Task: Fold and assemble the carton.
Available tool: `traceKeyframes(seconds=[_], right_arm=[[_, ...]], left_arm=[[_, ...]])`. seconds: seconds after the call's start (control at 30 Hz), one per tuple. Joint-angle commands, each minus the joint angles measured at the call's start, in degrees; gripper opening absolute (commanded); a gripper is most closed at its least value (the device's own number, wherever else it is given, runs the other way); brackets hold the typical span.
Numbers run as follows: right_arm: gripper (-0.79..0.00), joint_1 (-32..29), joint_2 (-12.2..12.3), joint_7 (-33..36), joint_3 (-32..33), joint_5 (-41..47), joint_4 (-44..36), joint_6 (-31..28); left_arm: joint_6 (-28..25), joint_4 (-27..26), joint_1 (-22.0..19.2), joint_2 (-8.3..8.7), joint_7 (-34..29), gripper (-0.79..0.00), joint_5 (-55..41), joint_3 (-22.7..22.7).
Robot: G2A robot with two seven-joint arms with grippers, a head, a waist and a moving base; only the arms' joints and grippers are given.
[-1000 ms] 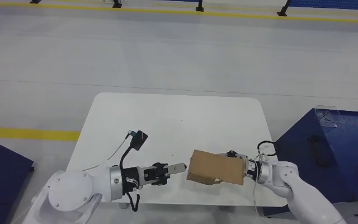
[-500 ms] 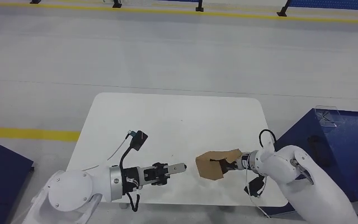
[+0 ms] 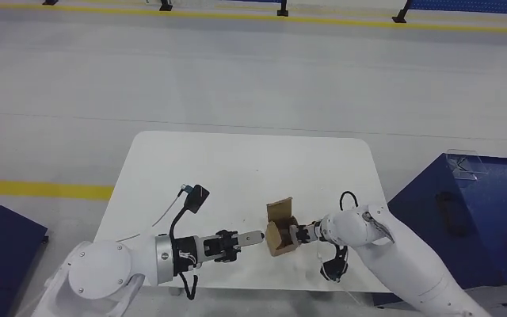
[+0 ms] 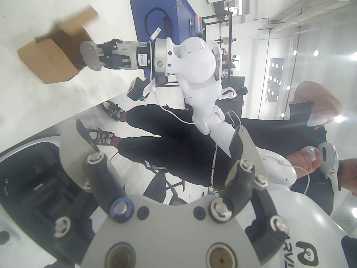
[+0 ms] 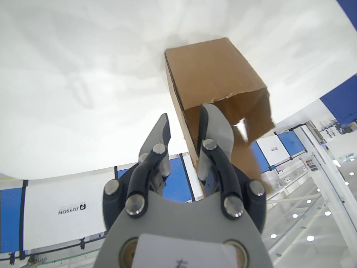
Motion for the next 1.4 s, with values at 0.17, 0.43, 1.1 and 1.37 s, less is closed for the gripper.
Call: traceKeyframes(seconds=[0.17,0.43,1.1,1.37], right_arm=[[0.0,-1.3,-0.3,8.6,6.6,13.0,3.7,16.4],[0.0,-9.3,2.2,29.0,18.3,-4.7,3.3,48.6],[0.0,-14.1,1.9,83.6,21.0,-53.5,10.4,51.4],[0.0,-19.6,2.7,90.3,24.1,-73.4,8.1,36.4]], left_arm=[[0.0,0.0,0.0,0.0,0.0,0.0,0.0,0.0],[0.0,0.0,0.0,0.0,0.0,0.0,0.0,0.0],[0.0,0.0,0.0,0.0,0.0,0.0,0.0,0.0],[17.4,12.2,-7.0,-0.76,4.2,0.0,9.5,12.1]])
